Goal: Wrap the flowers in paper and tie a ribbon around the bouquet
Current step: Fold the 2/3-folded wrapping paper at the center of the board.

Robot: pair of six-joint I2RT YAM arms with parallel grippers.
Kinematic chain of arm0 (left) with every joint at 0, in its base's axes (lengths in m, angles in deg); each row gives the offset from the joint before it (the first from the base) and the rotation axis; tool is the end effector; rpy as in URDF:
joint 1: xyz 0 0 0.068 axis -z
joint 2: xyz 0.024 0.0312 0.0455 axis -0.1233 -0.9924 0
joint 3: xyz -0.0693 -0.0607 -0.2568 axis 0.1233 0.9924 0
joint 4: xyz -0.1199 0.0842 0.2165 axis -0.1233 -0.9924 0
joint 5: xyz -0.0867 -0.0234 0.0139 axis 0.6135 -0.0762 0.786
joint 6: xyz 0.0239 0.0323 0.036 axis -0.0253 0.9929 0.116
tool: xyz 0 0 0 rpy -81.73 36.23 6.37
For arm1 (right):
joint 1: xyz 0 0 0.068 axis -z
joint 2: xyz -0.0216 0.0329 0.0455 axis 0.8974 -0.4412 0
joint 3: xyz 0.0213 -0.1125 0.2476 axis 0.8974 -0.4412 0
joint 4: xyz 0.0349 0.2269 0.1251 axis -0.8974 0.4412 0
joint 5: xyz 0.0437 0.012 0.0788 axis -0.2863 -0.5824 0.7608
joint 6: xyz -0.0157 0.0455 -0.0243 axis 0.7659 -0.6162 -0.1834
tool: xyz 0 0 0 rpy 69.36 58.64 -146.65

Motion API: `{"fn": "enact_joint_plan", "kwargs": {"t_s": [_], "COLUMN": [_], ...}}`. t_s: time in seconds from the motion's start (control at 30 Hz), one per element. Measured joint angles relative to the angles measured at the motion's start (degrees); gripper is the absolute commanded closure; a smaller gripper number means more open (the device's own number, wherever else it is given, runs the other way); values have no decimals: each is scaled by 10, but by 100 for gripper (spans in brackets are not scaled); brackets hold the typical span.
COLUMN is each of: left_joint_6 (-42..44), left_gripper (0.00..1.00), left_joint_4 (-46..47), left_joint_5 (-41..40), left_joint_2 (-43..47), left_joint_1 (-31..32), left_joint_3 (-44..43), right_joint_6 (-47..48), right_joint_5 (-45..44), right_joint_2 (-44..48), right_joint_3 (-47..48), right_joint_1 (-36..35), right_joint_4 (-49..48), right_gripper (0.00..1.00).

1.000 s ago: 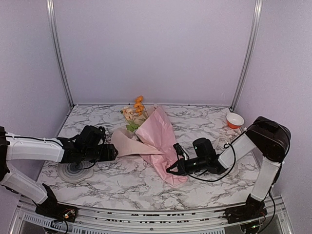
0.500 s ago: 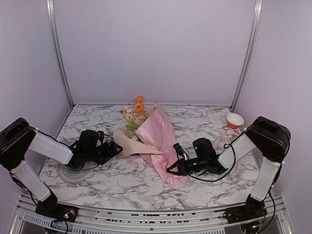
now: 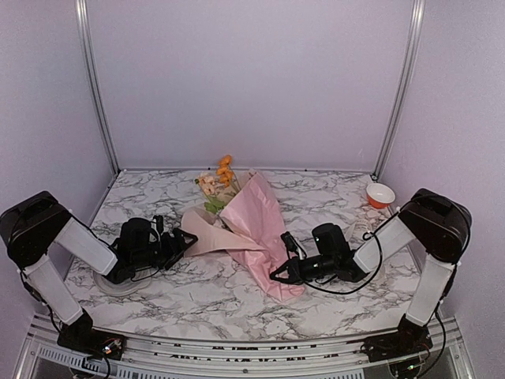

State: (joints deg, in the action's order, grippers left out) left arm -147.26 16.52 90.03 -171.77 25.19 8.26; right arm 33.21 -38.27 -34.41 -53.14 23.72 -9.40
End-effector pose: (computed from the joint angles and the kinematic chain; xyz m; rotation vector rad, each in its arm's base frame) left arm 0.2284 -0.1522 0.1196 -0.3512 2.1229 -1.1796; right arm 0.2164 0.2092 0.0930 -0.4728 2.4222 1.3483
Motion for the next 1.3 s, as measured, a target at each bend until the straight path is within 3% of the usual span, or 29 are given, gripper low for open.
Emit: {"fn": "enact_joint_plan", "kwargs": {"t_s": [0.23,0.43,0.63,0.77,0.83,1.07,1.13,1.3], "left_joint_6": [58,49,14,-14,-25,-60,-61,-61], "left_gripper": [7,17,38,61,68,69,58,51], "left_joint_4": [-51,9,99,169,198,272,269,214], "left_joint_5": [-33,21,84,112,121,141,139,97], "left_joint_2": [5,-57,-94,-110,-119,-145,-147,-144], "left_joint_1": [-22,-45,-16,-13,-13,-13,-13,-10], "left_joint_3": [-47,-54,-43,-31,-31,-30,-30,-15], "right_joint_6": [10,13,15,15,16,18,20,27], "right_joint_5": [-7,-9,-10,-10,-10,-11,-12,-13], "right_joint_2": [10,11,10,10,11,13,15,18], "right_joint_3": [-1,1,2,2,3,4,6,12], "right_joint_1": [0,0,0,0,0,0,0,0], "right_joint_4": [20,27,31,31,32,41,47,64], "right_gripper": [100,100,100,100,100,100,100,100]}}
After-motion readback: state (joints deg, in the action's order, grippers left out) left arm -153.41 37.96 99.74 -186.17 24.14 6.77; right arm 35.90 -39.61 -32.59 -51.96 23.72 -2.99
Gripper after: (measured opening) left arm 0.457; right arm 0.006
